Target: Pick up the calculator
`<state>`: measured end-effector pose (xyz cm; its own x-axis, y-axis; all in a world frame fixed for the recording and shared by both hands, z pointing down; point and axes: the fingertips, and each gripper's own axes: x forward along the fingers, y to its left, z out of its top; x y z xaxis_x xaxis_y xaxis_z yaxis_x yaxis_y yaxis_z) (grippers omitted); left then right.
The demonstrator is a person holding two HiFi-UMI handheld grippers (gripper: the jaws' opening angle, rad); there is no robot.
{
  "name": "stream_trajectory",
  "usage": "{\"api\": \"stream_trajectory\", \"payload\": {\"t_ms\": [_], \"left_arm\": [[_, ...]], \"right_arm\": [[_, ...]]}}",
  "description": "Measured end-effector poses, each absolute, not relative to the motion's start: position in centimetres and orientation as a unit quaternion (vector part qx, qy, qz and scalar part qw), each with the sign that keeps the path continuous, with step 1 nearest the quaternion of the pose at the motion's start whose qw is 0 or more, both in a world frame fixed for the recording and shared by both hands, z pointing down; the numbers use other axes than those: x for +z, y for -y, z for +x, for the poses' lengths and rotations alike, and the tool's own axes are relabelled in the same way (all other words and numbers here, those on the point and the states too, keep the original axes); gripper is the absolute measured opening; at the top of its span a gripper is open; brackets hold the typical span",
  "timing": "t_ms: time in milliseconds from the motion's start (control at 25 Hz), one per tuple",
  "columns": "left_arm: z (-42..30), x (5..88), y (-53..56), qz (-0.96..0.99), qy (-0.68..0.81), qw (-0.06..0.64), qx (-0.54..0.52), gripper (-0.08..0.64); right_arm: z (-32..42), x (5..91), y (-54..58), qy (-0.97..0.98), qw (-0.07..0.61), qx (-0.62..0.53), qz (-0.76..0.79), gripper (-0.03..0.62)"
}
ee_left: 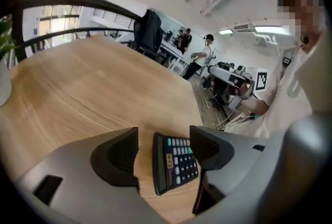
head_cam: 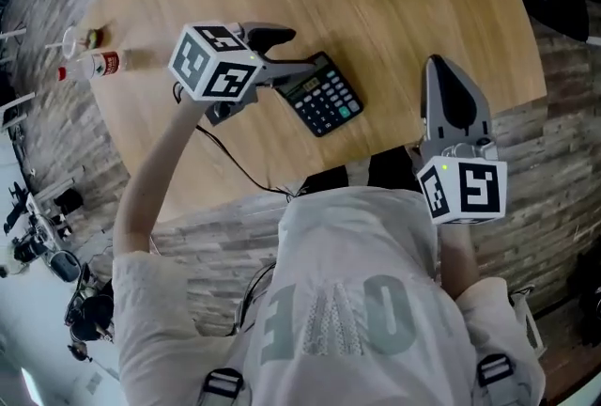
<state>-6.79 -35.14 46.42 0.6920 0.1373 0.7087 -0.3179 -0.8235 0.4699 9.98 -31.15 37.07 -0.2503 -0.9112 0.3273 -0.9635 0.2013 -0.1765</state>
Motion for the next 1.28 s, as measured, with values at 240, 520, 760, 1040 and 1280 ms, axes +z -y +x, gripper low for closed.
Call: {"api": "stream_trajectory", "payload": {"t_ms": [240,520,760,1040,1280], "left_arm": [[-7.3,50.7,33.0,0.827,-0.031,0.32,0.46,0.296],[-7.1,52.6,31.0,0.789,-0.09,0.382,0.473,0.296],[-7.0,53.6,27.9,0.759,-0.139,0.424,0.475,0.296],[-7.3,54.5,28.3,0.758,-0.124,0.435,0.469,0.206],[-7.6,55.0,27.9,0.755,-0.13,0.422,0.485,0.135]], "right_arm": [[10.6,40.6,30.4,0.751,0.089,0.213,0.618,0.02],[10.4,42.7,29.5,0.742,0.095,0.242,0.617,0.02],[10.3,43.3,29.5,0.74,0.095,0.261,0.612,0.02],[9.5,43.5,29.6,0.742,0.096,0.265,0.608,0.02],[8.7,42.9,29.5,0.754,0.106,0.254,0.597,0.02]]}}
